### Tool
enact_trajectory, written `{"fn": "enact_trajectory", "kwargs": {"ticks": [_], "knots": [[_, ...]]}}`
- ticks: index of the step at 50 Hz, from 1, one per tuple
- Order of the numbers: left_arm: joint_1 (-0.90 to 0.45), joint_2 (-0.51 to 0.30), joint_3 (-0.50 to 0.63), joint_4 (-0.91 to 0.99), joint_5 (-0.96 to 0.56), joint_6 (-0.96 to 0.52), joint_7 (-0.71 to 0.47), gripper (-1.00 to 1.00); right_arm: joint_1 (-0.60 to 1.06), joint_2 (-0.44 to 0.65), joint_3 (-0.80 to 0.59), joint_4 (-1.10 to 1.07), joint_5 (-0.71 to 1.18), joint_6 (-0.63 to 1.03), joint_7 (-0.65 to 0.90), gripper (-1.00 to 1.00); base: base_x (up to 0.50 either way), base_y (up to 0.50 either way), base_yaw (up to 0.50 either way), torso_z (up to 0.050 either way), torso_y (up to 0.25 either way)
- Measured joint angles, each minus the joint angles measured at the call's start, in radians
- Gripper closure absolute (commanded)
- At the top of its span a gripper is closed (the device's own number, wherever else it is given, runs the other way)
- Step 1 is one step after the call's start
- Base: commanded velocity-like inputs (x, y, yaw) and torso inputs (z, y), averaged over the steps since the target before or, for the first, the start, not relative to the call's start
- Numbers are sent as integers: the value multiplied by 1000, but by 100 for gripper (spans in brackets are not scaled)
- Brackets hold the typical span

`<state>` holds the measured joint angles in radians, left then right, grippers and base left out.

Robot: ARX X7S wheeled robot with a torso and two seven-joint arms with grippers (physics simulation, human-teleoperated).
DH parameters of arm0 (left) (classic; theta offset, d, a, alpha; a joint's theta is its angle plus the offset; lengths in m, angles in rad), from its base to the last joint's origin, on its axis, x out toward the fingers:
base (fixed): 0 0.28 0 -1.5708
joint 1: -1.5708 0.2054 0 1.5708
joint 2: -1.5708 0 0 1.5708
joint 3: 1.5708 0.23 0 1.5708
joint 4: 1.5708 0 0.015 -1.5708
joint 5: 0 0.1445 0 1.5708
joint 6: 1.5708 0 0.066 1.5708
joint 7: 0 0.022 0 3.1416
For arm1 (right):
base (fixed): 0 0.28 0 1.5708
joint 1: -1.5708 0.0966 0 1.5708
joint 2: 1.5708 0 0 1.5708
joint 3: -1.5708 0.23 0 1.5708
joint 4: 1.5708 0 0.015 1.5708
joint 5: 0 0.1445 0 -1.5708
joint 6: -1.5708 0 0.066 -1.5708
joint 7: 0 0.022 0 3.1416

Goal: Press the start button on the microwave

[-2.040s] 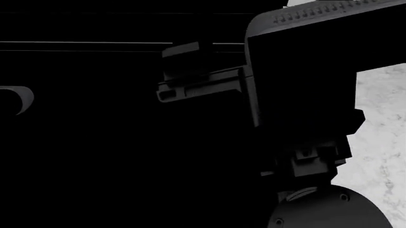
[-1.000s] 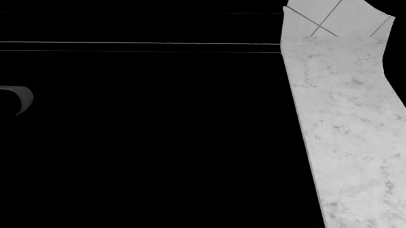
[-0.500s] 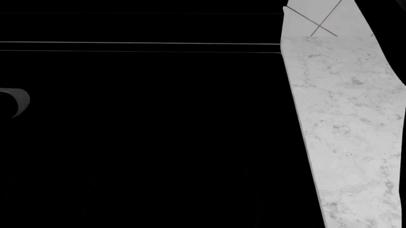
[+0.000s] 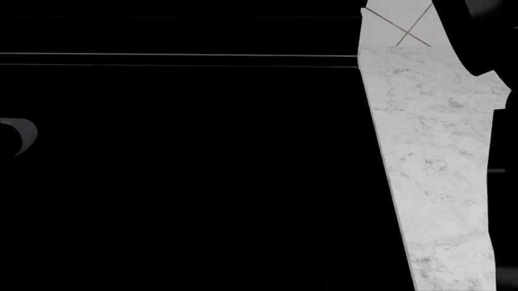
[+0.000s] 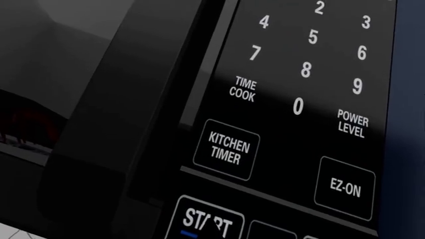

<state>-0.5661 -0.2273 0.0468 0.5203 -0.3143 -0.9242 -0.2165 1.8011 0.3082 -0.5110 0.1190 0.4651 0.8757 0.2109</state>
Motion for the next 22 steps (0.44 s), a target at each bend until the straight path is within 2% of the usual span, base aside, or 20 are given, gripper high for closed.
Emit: {"fn": "enact_trajectory", "kwargs": {"ticks": [22], "knots": [[1,-8,7,4,-8,-1,-10,-100,-10,-5,4,-2,-15,-11,2,100,10,2,6,2,0]]}}
